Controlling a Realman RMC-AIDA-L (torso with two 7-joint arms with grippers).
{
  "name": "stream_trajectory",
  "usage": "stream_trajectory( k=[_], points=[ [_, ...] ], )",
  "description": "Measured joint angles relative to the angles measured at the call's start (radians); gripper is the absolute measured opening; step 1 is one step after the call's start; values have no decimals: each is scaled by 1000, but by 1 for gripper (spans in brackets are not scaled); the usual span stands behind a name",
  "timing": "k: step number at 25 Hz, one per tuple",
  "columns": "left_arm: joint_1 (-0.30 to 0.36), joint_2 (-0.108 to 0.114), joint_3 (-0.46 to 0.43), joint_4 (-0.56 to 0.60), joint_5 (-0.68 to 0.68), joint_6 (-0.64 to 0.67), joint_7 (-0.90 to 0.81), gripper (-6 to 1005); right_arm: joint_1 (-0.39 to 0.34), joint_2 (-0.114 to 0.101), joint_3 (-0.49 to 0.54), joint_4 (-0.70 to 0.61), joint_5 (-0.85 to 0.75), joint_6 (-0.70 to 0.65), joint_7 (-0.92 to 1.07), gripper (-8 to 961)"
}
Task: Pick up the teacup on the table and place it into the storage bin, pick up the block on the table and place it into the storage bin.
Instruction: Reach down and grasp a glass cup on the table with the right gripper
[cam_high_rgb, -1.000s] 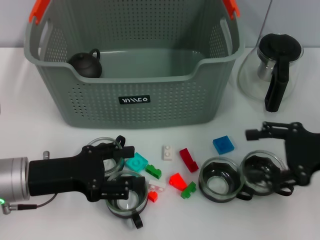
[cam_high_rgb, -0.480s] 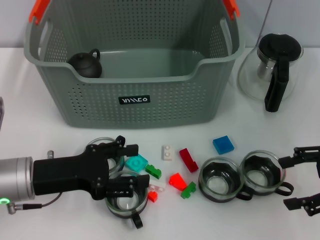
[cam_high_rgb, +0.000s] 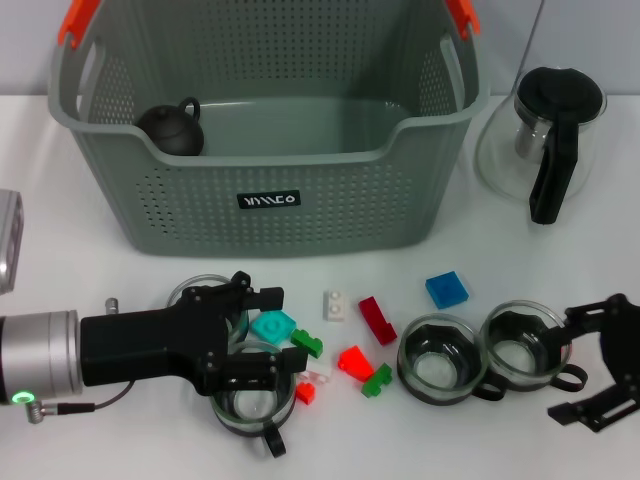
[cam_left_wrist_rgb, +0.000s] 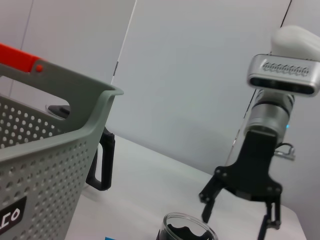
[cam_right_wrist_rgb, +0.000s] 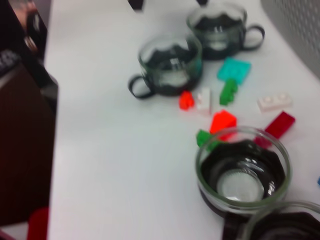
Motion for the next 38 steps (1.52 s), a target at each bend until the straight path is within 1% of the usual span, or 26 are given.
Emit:
stream_trajectory(
  k=[3, 8, 9, 10, 14, 22, 30, 35, 38],
  points=[
    [0, -1, -1, -2, 0, -2, 0, 867, 23, 16, -46, 0, -31, 55, 36, 943],
    [1, -1, -3, -6, -2, -4, 1, 867, 47, 28, -97, 8, -43, 99, 55, 942],
    [2, -1, -3, -7, -2, -4, 1, 867, 50, 29, -129, 9, -43, 117, 70, 942],
    [2, -1, -3, -7, -2, -5, 1, 867, 50, 29, -129, 9, -43, 117, 70, 942],
    [6, -1, -6, -8, -5, -7, 2, 866, 49, 32, -193, 15, -39, 150, 87, 941],
    [9, -2, -7, -9, -7, -19, 2, 866, 54, 35, -282, 47, -27, 211, 105, 910],
    [9, -3, -7, -9, -7, -28, 2, 866, 53, 35, -305, 45, -16, 226, 107, 879],
    [9, -3, -7, -9, -7, -33, 2, 867, 57, 33, -334, 46, -20, 227, 166, 703],
    [9, -3, -7, -9, -7, -34, 2, 867, 57, 32, -364, 43, -26, 234, 194, 579]
  ],
)
